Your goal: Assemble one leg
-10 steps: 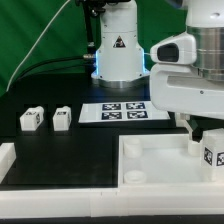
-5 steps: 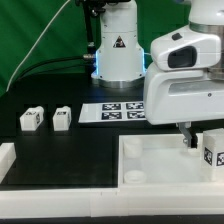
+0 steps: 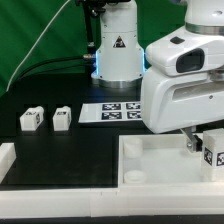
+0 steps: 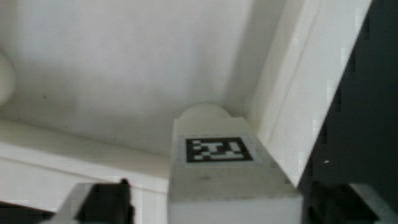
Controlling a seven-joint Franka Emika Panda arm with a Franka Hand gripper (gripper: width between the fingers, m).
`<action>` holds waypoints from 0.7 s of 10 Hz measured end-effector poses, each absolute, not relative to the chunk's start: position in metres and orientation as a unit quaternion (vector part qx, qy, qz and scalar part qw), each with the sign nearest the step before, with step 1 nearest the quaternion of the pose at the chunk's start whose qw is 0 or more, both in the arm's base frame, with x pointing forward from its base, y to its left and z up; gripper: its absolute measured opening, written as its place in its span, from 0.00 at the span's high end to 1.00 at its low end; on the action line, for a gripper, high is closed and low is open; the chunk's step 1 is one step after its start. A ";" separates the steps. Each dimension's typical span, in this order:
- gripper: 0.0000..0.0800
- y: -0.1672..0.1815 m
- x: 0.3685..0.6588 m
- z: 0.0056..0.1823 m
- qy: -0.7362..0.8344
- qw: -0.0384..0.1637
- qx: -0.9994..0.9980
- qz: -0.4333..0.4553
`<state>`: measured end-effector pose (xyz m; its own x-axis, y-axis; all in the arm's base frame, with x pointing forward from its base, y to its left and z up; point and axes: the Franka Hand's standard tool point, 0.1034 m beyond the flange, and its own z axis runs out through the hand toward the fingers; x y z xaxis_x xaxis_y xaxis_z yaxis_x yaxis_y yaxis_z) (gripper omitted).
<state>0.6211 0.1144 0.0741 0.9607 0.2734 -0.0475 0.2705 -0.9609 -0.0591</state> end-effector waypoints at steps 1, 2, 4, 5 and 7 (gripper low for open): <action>0.52 0.114 0.621 0.074 -0.137 0.026 -0.990 0.028; 0.64 0.114 0.621 0.074 -0.137 0.026 -0.990 0.028; 0.64 0.114 0.621 0.074 -0.133 0.026 -0.990 0.028; 0.64 0.114 0.621 0.074 -0.114 0.025 -0.993 0.028; 0.64 0.115 0.621 0.074 -0.079 0.025 -0.996 0.029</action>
Offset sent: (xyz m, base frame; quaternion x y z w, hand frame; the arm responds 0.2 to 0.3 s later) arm 0.0000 0.0000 0.0000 0.0000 0.0000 0.0000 1.0000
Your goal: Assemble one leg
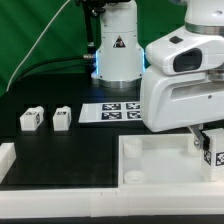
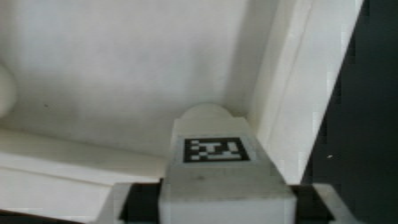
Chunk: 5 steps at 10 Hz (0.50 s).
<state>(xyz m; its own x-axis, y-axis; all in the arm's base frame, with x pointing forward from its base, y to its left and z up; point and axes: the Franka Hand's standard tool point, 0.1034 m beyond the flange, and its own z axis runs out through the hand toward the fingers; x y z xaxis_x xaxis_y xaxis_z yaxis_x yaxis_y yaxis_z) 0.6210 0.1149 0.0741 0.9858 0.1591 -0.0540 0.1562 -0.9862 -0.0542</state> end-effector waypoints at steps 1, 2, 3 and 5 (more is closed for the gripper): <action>0.64 0.116 0.621 0.074 -0.013 0.025 -0.999 0.029; 0.63 0.116 0.621 0.074 0.061 0.024 -0.998 0.024; 0.63 0.118 0.620 0.074 0.130 0.023 -0.991 0.021; 0.63 0.119 0.621 0.074 0.239 0.022 -0.971 0.017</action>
Offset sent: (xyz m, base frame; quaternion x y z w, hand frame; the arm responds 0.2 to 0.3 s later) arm -0.0106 -0.0037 0.0024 -0.0102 0.0210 0.3517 0.9358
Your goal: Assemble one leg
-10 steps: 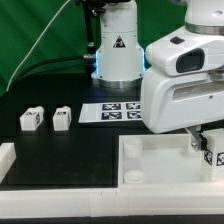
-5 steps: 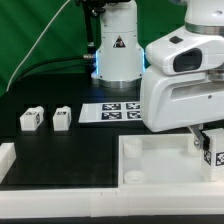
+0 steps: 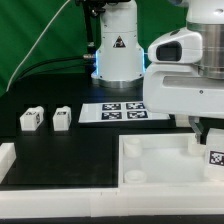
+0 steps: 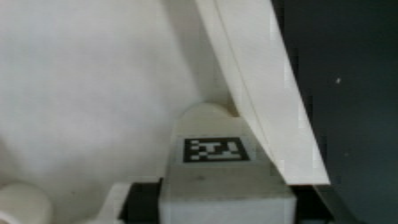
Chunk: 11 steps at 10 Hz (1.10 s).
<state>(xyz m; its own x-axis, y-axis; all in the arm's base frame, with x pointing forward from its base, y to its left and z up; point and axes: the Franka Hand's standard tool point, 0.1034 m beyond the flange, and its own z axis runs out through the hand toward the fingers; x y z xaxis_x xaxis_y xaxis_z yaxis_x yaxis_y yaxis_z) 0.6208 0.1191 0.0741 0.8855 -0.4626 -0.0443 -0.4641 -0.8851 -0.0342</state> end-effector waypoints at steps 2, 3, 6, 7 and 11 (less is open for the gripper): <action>0.63 0.121 0.621 0.074 0.373 0.021 -0.927 0.020; 0.63 0.121 0.622 0.075 0.419 0.022 -0.907 0.021; 0.63 0.121 0.625 0.074 0.591 0.027 -0.806 0.016; 0.63 0.121 0.625 0.074 0.627 0.031 -0.778 0.020; 0.37 0.121 0.625 0.074 0.620 0.035 -0.784 0.023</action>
Offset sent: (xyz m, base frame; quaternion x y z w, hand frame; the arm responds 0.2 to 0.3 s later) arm 0.0003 -0.0020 0.0015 0.0015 0.0044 0.3056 0.9521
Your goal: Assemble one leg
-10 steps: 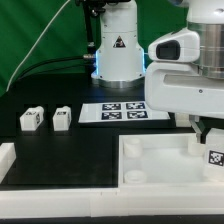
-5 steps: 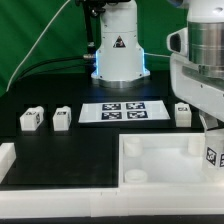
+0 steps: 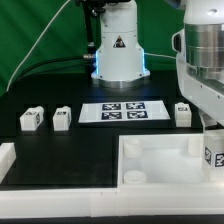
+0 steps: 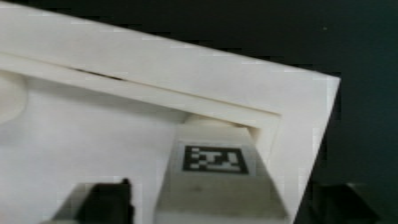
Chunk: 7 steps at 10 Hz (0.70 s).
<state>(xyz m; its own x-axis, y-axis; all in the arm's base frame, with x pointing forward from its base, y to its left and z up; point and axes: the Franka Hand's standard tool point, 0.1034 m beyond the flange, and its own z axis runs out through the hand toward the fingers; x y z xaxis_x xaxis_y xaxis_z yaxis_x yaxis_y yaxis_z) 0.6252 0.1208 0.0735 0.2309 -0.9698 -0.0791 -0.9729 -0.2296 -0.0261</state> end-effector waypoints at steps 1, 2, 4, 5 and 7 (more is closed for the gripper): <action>0.37 0.122 0.625 0.073 0.619 0.035 -0.785 0.023; 0.22 0.124 0.623 0.072 0.578 0.029 -0.815 0.030; 0.20 0.122 0.625 0.074 0.441 0.029 -0.896 0.034; 0.19 0.122 0.625 0.073 0.377 0.030 -0.925 0.033; 0.19 0.123 0.626 0.072 0.274 0.031 -0.961 0.036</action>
Offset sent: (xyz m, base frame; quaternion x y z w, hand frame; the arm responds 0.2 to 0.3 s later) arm 0.0058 -0.0038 0.0002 -0.0267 -0.0122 -0.3530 0.9352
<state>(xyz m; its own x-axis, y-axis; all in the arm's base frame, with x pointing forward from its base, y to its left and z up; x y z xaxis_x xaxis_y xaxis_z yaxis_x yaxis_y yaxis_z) 0.6259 0.1227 0.0723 0.8475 -0.5236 -0.0872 -0.5282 -0.8482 -0.0399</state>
